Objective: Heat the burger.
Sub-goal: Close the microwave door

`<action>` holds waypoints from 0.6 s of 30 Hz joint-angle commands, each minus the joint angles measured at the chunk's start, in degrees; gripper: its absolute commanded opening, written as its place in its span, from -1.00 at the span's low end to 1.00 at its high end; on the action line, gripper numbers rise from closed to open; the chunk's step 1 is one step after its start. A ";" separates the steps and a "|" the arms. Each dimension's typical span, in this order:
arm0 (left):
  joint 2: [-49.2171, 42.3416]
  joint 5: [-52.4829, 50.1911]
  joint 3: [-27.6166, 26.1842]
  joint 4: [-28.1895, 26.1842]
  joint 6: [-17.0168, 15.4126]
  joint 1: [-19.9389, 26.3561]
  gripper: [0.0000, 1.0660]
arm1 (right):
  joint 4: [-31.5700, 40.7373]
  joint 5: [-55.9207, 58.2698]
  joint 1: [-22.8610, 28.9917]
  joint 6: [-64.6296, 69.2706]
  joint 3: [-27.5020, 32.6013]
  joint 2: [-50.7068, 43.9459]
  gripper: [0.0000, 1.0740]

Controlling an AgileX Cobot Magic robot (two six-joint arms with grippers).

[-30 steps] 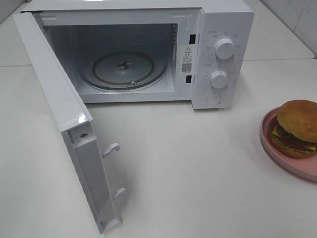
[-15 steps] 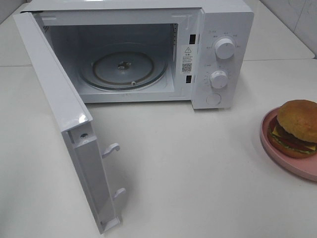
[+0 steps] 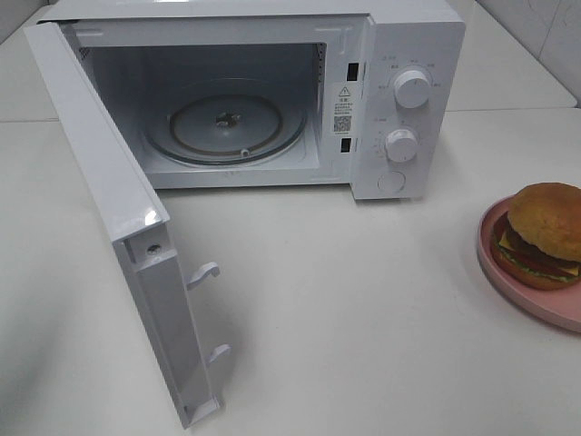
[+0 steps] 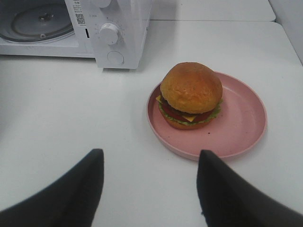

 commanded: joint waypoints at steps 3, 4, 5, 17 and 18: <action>8.82 -5.84 0.23 -8.65 8.59 0.23 -1.00 | 0.00 -0.57 -0.29 -0.52 0.11 -1.38 0.07; 10.94 -6.65 0.23 -10.60 10.66 0.23 -1.00 | 0.00 -0.57 -0.29 -0.52 0.11 -1.38 0.07; 15.01 -8.14 0.23 -13.75 14.21 0.23 -1.00 | 0.00 -0.57 -0.29 -0.52 0.11 -1.38 0.07; 29.74 -12.55 -0.23 -30.42 29.39 0.23 -1.00 | 0.00 -0.57 -0.29 -0.52 0.11 -1.38 0.07; 31.51 -12.66 -0.69 -32.43 31.97 -0.17 -1.00 | 0.00 -0.57 -0.29 -0.52 0.11 -1.38 0.07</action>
